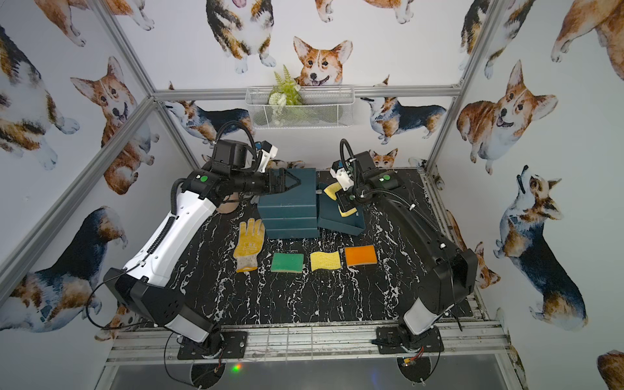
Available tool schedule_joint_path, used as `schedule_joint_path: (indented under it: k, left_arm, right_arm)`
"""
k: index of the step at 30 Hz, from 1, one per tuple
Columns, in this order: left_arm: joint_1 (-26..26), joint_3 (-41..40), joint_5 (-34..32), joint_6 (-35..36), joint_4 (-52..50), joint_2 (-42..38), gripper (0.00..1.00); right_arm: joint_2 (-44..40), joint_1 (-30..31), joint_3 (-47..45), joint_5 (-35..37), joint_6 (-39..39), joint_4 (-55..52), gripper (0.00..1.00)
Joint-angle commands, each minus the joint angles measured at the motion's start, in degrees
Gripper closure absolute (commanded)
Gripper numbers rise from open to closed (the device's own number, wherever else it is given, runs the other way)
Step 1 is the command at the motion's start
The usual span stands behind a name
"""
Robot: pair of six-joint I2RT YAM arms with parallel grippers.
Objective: Take the sponge out of the drawer
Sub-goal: Pick up the sponge from the drawer.
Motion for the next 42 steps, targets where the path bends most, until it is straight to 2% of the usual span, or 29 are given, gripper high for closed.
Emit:
schedule_joint_path:
  k: [1,15,19,23,29,33,35,37,41,42]
  left_arm:
    - [-0.46,1.54,7.18,-2.46,-2.89,2.09,0.02]
    - [-4.94,-1.44,9.1,-4.3,-2.53,4.93,0.12]
    - [-5.01,-2.3,9.26,-4.88,-1.94,5.05,0.21]
    - [-5.06,-3.09,9.62,-5.74,-0.88,5.39,0.39]
    - [-5.22,-3.34,9.36,-6.11,-0.6,5.49,0.74]
    - [-5.28,-3.65,9.04,-6.28,-0.36,5.44,0.89]
    - [-5.28,-3.82,8.85,-6.62,0.29,5.14,0.99]
    - [-5.42,-3.9,8.49,-6.83,0.59,4.98,1.0]
    - [-5.37,-4.38,7.47,-7.31,1.27,4.14,1.0]
    - [-5.38,-4.61,7.11,-7.57,1.65,3.83,1.0]
  right_arm:
    - [-1.34,2.34,1.04,0.75,-6.45,-6.18,0.98]
    - [-2.58,10.72,6.53,3.72,-9.7,-9.3,0.97]
    - [-3.0,11.79,7.28,4.59,-10.07,-9.26,0.96]
    - [-3.33,12.51,7.64,5.05,-10.21,-8.96,0.96]
    - [-3.85,12.96,6.28,5.18,-9.61,-6.22,0.97]
    - [-3.92,12.96,6.1,5.26,-9.51,-5.61,0.96]
    - [-3.86,13.03,5.99,5.35,-9.47,-5.4,0.92]
    - [-3.87,13.0,5.97,5.53,-9.07,-5.02,0.86]
    - [-4.31,13.0,6.15,6.74,-7.44,-4.07,0.52]
    - [-4.62,12.96,6.12,6.76,-7.19,-3.55,0.5]
